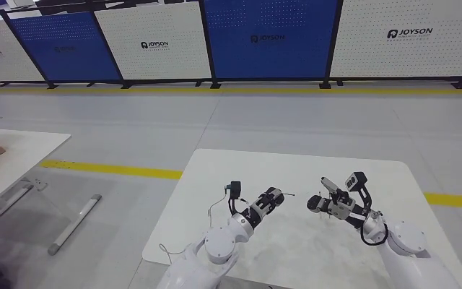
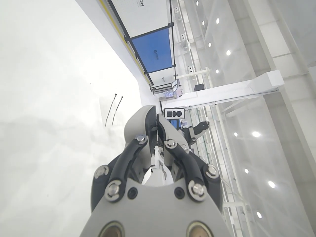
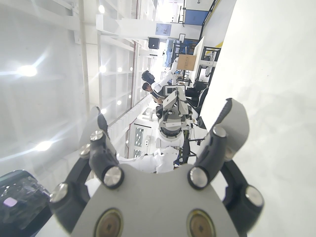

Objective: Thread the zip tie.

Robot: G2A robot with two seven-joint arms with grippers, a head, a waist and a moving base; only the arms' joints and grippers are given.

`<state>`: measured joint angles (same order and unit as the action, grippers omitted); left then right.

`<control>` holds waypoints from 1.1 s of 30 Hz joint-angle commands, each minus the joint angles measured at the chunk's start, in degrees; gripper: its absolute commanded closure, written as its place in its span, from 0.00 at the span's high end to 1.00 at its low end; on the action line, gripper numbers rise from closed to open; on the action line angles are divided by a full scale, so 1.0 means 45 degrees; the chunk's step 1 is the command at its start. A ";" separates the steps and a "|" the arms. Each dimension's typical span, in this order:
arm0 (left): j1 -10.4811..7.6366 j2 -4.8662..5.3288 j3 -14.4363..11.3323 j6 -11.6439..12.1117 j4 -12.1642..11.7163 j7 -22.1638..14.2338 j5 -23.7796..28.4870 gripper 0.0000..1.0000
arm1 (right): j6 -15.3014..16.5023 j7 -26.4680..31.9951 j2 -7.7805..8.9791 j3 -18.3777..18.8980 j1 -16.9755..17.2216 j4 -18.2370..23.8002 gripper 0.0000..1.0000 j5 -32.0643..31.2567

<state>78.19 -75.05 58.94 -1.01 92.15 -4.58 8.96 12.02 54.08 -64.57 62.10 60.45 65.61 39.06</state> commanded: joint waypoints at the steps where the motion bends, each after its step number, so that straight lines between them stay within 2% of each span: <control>1: 0.0000 0.0000 0.0000 0.0002 0.0000 0.0000 -0.0001 0.00 | 0.0001 -0.0001 0.0000 0.0000 0.0000 0.0000 1.00 0.0000; 11: 0.0008 0.0008 0.0049 0.0098 -0.0022 0.0005 -0.0034 0.00 | 0.0001 -0.0001 0.0000 0.0000 0.0000 0.0000 1.00 0.0000; 15: 0.0257 0.0173 0.0831 0.0682 0.0011 -0.0372 -0.0052 0.00 | 0.0001 -0.0001 0.0000 0.0000 0.0000 0.0000 1.00 0.0000; 17: 0.0423 0.0283 0.1344 0.0897 0.0143 -0.0944 0.0204 0.00 | 0.0001 -0.0001 0.0000 0.0000 0.0000 0.0000 1.00 0.0000; 18: 0.0578 0.0364 0.1674 0.1111 0.0262 -0.1474 0.0409 0.00 | 0.0001 -0.0001 0.0000 0.0000 0.0000 0.0000 1.00 0.0000; 22: 0.1138 0.0712 0.2895 0.1598 0.0702 -0.4233 0.1064 0.00 | 0.0001 -0.0001 0.0000 0.0000 0.0000 0.0000 1.00 0.0000; 26: 0.1553 0.0960 0.3741 0.1738 0.1217 -0.6388 0.1880 0.00 | 0.0001 -0.0001 0.0000 0.0000 0.0000 0.0000 1.00 0.0000; 29: 0.1865 0.1060 0.4142 0.1696 0.1672 -0.6764 0.2138 0.00 | 0.0001 -0.0001 0.0000 0.0000 0.0000 0.0000 1.00 0.0000; 33: 0.1865 0.1060 0.4142 0.1696 0.1672 -0.6764 0.2138 0.00 | 0.0001 -0.0001 0.0000 0.0000 0.0000 0.0000 1.00 0.0000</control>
<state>86.61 -70.27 77.61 6.61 99.71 -35.03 18.59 12.02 54.08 -64.57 62.10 60.45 65.60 39.06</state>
